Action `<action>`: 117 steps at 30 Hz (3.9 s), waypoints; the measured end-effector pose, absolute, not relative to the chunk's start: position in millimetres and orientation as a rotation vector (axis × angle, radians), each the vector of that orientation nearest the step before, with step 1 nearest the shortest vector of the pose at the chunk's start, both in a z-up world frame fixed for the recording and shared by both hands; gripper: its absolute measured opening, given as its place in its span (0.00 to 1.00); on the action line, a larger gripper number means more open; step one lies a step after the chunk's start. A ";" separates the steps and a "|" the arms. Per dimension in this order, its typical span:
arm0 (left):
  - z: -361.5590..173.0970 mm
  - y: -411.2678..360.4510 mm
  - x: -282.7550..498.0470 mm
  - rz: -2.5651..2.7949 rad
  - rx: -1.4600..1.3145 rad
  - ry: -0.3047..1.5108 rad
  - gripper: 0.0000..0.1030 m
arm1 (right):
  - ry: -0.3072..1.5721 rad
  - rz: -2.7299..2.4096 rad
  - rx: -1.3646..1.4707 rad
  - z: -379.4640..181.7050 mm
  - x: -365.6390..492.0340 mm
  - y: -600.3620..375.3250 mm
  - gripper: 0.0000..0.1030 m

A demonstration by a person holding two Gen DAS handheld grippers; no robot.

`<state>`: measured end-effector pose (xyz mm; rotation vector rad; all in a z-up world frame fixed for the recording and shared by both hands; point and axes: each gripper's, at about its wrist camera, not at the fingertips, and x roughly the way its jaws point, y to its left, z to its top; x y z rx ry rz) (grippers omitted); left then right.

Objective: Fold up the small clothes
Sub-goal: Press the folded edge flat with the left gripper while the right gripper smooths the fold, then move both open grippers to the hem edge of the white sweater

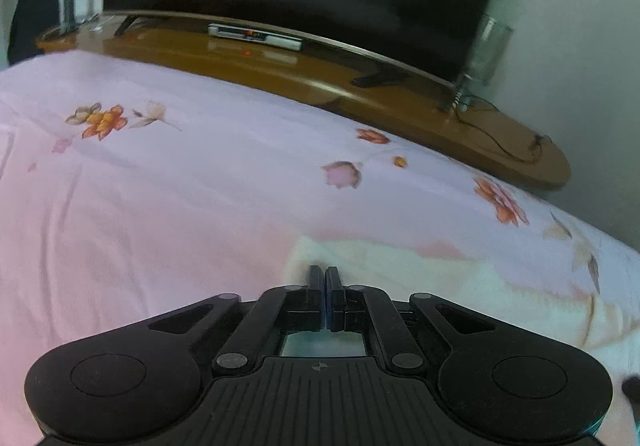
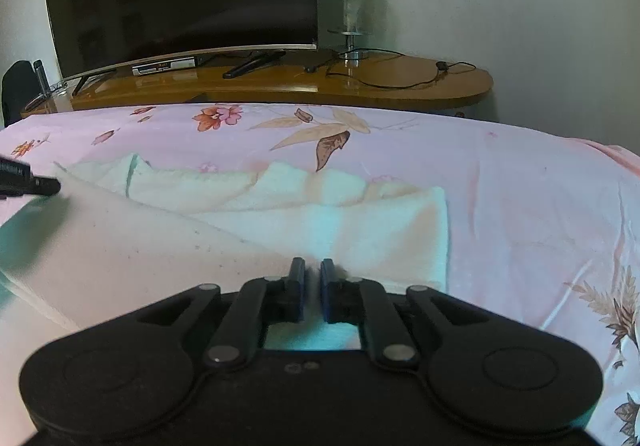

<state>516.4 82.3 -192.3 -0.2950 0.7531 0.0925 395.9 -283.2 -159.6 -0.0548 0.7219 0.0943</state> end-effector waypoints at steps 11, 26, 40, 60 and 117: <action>-182.4 65.2 433.8 0.017 -0.245 0.759 0.04 | 0.665 0.059 -0.049 -138.4 348.6 -283.7 0.23; -179.8 62.9 398.8 0.020 -0.130 0.764 0.04 | 0.687 -0.090 0.085 -127.4 342.3 -314.2 0.27; -177.3 65.3 386.7 0.067 -0.217 0.717 0.04 | 0.677 -0.101 0.096 -138.3 361.4 -323.4 0.17; -183.7 49.8 415.5 0.029 -0.142 0.726 0.03 | 0.734 0.050 0.037 -158.0 390.9 -274.7 0.20; -179.6 142.6 46.9 -0.190 -0.499 1.089 0.04 | 0.919 -0.116 0.360 -134.1 -34.6 -290.4 0.44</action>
